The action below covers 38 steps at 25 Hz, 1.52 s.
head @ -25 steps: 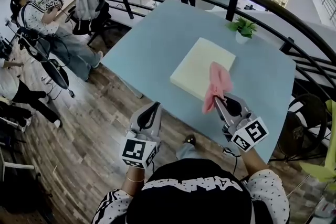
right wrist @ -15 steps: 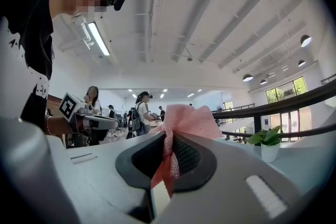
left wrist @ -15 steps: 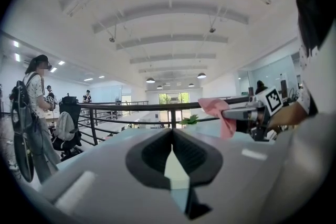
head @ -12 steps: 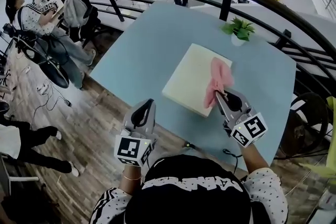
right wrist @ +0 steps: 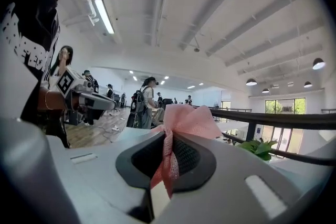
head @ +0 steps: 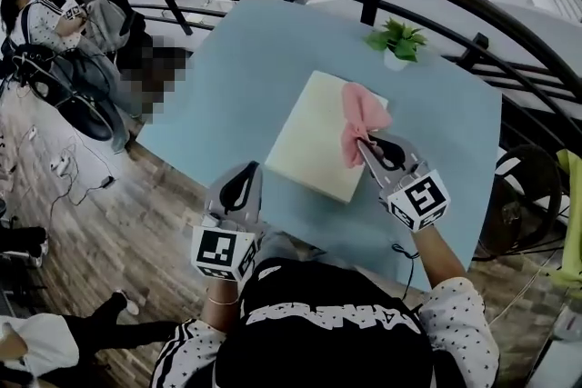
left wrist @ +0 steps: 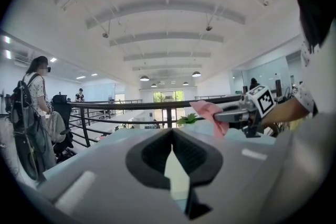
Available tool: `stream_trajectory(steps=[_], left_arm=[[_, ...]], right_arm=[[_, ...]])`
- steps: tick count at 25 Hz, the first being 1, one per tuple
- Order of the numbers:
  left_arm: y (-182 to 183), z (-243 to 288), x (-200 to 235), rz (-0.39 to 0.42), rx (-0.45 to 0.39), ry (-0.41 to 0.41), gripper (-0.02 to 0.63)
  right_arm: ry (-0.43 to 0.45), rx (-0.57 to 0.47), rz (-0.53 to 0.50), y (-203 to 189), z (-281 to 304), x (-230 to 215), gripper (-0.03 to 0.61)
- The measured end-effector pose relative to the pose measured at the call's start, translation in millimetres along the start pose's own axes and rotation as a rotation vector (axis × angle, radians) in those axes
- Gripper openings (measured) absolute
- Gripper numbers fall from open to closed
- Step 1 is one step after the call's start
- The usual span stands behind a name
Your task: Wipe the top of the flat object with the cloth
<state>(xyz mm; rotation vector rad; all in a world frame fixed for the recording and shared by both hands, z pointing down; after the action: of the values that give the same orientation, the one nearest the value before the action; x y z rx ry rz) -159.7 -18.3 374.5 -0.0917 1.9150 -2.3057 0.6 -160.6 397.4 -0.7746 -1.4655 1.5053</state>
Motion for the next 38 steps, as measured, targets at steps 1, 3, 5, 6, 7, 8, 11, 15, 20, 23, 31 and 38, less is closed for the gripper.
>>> stream_trajectory(steps=[1, 3, 5, 6, 7, 8, 11, 15, 20, 23, 31, 38], left_arm=[[-1.3, 2.3, 2.6, 0.002, 0.003, -0.003, 0.0], [-3.2, 5.3, 6.9, 0.008, 0.005, -0.012, 0.0], [-4.4, 7.5, 12.1, 0.012, 0.003, -0.021, 0.0], [-4.5, 8.6, 16.5, 0.012, 0.002, -0.023, 0.0], [-3.9, 10.0, 22.2, 0.01, 0.001, -0.025, 0.0], [-2.8, 11.9, 28.4, 0.009, 0.0, -0.027, 0.0], [1.4, 21.6, 44.2, 0.013, 0.003, -0.048, 0.0], [4.7, 30.1, 67.0, 0.023, -0.008, -0.077, 0.0], [4.1, 26.7, 100.5, -0.008, -0.031, -0.097, 0.0], [1.3, 29.9, 118.9, -0.012, -0.021, -0.1, 0.0], [-9.4, 27.2, 163.5, -0.033, -0.036, -0.082, 0.0], [-21.3, 37.2, 183.7, -0.022, -0.003, -0.067, 0.0]], right_arm=[[-0.001, 0.014, -0.023, -3.7, 6.3, -2.0, 0.025], [-0.002, 0.037, -0.062, -10.1, 18.1, -4.7, 0.026], [-0.004, 0.058, -0.093, -15.1, 30.1, -6.6, 0.026], [-0.006, 0.069, -0.107, -16.9, 37.3, -7.5, 0.026], [-0.009, 0.083, -0.12, -18.6, 45.6, -8.3, 0.025], [-0.011, 0.099, -0.129, -20.8, 54.4, -9.2, 0.026], [-0.009, 0.157, -0.143, -31.1, 80.6, -14.5, 0.026], [-0.024, 0.219, -0.167, -43.6, 113.1, -20.3, 0.026], [-0.051, 0.292, -0.207, -55.3, 151.3, -19.8, 0.026], [-0.049, 0.346, -0.246, -66.1, 175.0, -23.0, 0.026], [-0.047, 0.482, -0.391, -95.0, 224.4, -34.7, 0.026], [-0.044, 0.584, -0.471, -119.9, 255.0, -53.2, 0.026]])
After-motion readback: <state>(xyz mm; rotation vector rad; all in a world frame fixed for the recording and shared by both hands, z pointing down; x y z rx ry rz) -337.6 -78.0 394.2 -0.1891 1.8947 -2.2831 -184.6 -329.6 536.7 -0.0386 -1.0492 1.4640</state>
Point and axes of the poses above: the fingertips, and each gripper's own axes: z forward along the fingers, x to its left, y out of its top, the point moved 2 cm from there along -z, backward along the fingers, and after that the axes turned 9 degrees about -y, right-handed, at the moved point
